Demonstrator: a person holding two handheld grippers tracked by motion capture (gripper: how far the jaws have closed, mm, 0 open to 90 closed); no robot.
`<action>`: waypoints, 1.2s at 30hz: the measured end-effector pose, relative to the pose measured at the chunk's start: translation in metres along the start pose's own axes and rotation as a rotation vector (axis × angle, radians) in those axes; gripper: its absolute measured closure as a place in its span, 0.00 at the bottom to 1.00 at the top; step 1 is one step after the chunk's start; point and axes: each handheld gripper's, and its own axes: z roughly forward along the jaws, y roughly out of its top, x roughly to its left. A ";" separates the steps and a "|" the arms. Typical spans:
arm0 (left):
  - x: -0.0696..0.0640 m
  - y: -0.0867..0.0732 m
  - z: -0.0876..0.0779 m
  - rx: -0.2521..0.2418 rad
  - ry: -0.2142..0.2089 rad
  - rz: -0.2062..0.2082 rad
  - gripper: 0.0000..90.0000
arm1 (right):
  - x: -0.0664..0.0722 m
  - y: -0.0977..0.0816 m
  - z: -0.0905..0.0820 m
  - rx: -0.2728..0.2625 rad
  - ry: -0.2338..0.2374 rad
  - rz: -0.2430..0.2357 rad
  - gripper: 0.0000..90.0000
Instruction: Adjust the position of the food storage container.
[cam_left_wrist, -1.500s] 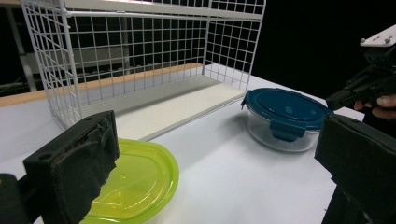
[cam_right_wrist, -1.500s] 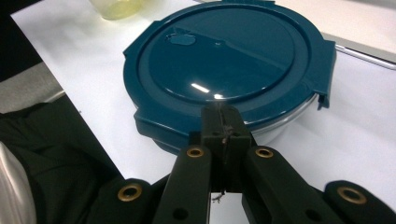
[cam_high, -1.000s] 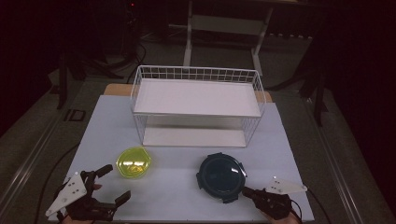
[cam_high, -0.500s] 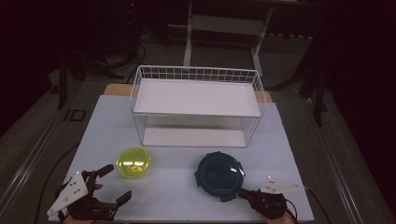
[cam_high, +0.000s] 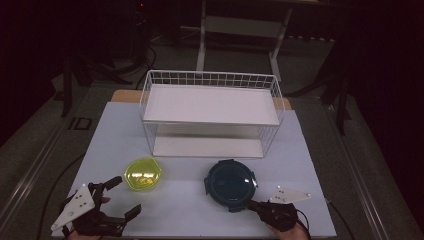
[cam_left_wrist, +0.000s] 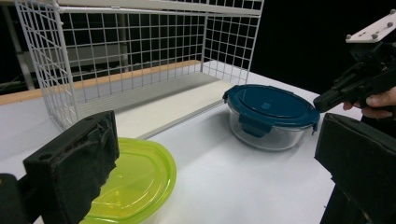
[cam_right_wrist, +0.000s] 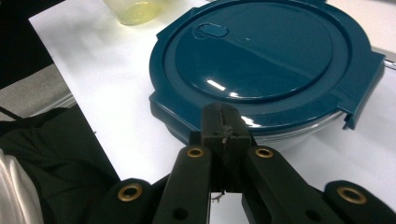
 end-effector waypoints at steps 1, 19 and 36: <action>0.000 0.000 0.000 0.002 -0.001 0.000 0.00 | 0.000 0.001 0.001 0.001 0.002 0.000 1.00; -0.001 0.000 0.001 0.010 -0.008 0.004 0.00 | 0.003 0.013 0.019 0.005 0.019 -0.003 1.00; -0.012 0.014 0.019 0.042 -0.147 -0.031 0.00 | 0.004 0.028 -0.005 -0.124 0.002 -0.041 0.35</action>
